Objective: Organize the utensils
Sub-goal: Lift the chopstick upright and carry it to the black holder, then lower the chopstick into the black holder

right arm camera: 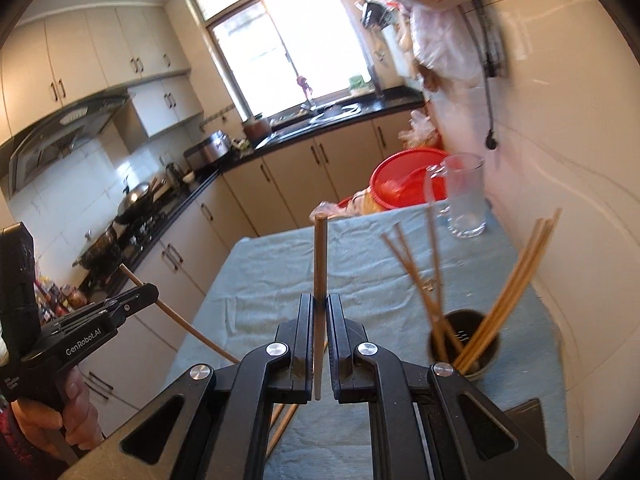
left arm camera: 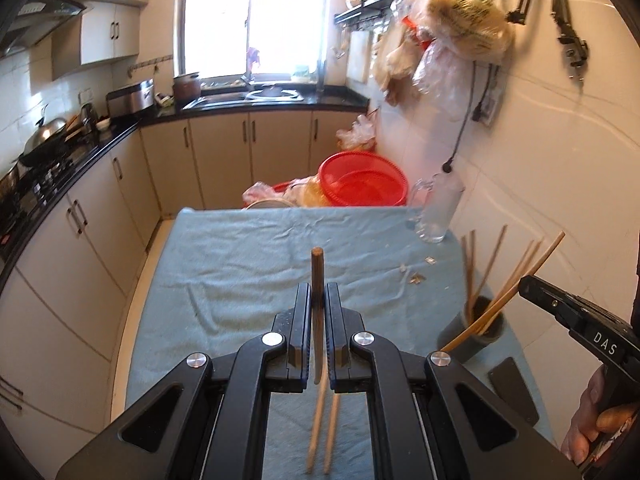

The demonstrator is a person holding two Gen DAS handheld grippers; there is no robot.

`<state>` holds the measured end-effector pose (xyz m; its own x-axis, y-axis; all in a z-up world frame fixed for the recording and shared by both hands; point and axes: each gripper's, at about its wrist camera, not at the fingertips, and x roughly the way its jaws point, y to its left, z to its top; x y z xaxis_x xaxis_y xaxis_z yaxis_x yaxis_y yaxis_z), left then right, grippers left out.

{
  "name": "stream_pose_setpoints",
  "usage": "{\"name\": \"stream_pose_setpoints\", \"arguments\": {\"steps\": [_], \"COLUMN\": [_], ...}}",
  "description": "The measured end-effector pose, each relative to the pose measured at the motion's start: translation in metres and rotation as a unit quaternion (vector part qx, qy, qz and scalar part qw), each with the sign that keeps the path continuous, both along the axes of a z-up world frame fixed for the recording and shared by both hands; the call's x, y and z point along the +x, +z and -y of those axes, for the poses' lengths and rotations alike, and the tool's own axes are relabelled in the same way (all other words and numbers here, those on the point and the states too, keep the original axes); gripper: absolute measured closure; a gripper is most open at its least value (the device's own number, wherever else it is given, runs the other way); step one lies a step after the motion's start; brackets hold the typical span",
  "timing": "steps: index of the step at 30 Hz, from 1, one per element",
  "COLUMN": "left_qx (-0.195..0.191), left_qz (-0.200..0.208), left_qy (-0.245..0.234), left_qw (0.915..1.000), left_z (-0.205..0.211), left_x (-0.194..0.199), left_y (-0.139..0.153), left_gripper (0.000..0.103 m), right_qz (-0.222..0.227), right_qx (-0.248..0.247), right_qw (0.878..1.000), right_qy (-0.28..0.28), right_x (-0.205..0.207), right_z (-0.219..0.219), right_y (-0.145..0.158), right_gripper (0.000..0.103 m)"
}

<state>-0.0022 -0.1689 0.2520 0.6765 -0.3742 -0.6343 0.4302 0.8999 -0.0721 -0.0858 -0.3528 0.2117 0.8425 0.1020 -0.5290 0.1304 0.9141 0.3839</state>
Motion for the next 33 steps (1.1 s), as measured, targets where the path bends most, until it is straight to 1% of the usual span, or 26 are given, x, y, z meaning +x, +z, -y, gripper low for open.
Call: {"name": "stream_pose_setpoints", "arguments": {"steps": [7, 12, 20, 26, 29, 33], "left_qx": [-0.024, -0.042, -0.063, -0.073, -0.073, -0.066], "left_qz": [0.011, 0.019, 0.023, 0.021, 0.016, 0.005], "left_qy": [-0.050, -0.090, -0.131, -0.154, -0.161, -0.164], "left_qw": [0.9984, 0.9949, 0.9891, 0.9851, 0.9842, 0.9841], "left_z": [0.031, 0.058, 0.096, 0.127, 0.143, 0.161], "left_x": [-0.014, -0.027, -0.030, -0.031, -0.030, -0.025], "left_y": [0.024, 0.044, 0.072, 0.085, 0.084, 0.074], "left_gripper": [0.097, 0.097, 0.097, 0.097, 0.097, 0.097], "right_qz": [0.023, 0.034, 0.050, 0.052, 0.050, 0.043], "right_qx": [0.008, 0.016, 0.021, 0.025, 0.023, 0.017], "right_qw": [0.998, 0.995, 0.988, 0.984, 0.984, 0.984], "right_qy": [-0.054, -0.096, -0.147, -0.167, -0.171, -0.172], "right_x": [-0.041, -0.069, -0.098, -0.098, -0.090, -0.082], "right_z": [0.038, 0.063, 0.096, 0.116, 0.122, 0.128], "right_y": [0.023, 0.034, 0.047, 0.046, 0.044, 0.037], "right_gripper": [0.096, 0.096, 0.096, 0.096, 0.096, 0.096]}}
